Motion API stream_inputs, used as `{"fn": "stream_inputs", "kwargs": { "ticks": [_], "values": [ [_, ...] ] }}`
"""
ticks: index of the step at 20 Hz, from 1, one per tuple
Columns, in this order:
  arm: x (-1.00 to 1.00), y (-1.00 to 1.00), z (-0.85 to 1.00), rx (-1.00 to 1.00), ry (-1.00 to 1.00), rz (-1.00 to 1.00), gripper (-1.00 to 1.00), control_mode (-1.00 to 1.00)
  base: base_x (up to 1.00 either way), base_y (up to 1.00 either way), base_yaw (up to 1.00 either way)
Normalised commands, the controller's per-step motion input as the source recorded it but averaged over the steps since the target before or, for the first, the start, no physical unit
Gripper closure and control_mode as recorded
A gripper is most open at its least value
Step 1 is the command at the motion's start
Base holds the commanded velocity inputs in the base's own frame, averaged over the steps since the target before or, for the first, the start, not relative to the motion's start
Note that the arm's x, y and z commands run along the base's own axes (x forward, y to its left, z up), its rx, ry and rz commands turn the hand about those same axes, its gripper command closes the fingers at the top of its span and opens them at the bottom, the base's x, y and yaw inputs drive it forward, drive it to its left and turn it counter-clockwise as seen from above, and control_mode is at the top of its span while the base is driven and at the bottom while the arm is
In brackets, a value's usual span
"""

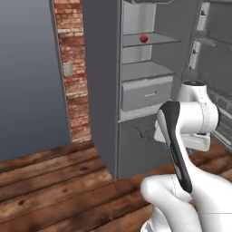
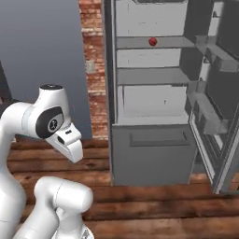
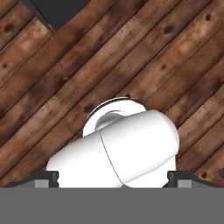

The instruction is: Place the cold items (bell pepper and corn) from the fridge in one tupperware on the dining counter. Place the warm items (kebab skewer and hot dog) in the stove area in another tupperware.

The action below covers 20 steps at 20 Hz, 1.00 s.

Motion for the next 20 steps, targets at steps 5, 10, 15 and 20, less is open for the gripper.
{"fn": "stream_inputs", "kwargs": {
  "ticks": [5,10,15,20],
  "values": [
    [0.0,0.0,0.0,0.0,0.0,0.0,-1.0,1.0,0.67,-0.37,0.67],
    [0.0,0.0,0.0,0.0,0.0,0.0,-1.0,1.0,0.36,-0.64,0.21],
    [0.0,0.0,0.0,0.0,0.0,0.0,-1.0,1.0,0.29,-0.63,0.0],
    [0.0,0.0,0.0,0.0,0.0,0.0,-1.0,1.0,0.49,-0.44,-0.03]
  ]
}}
